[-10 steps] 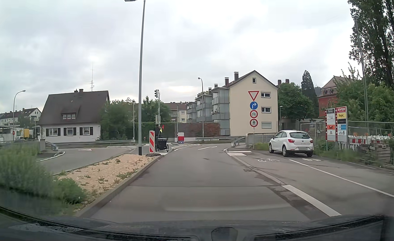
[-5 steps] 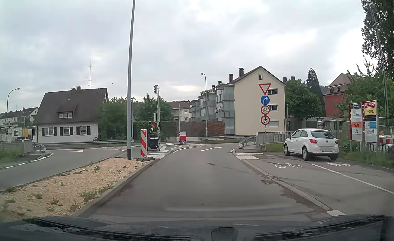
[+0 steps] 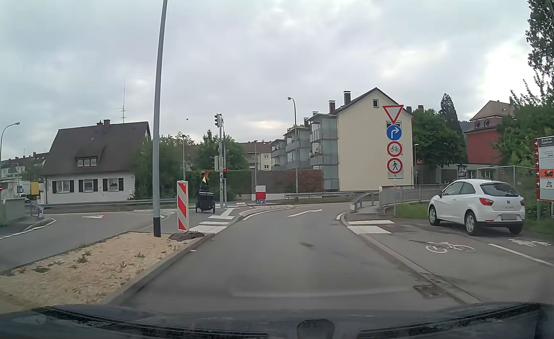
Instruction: Follow the waypoints while adhering to traffic rules and regulations
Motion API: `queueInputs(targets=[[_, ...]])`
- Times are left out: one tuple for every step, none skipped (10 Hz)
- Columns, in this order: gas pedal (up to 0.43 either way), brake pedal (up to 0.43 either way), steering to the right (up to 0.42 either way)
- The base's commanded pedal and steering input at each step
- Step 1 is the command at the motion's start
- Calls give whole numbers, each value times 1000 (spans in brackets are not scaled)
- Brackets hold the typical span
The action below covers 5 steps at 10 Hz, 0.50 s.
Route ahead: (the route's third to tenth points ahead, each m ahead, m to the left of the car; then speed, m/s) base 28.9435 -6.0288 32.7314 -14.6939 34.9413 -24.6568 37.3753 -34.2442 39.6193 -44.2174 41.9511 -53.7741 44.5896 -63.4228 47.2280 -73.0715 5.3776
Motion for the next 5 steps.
queueInputs(targets=[[28, 0, -26], [28, 0, -26], [28, 0, -25], [28, 0, -24], [28, 0, -23]])
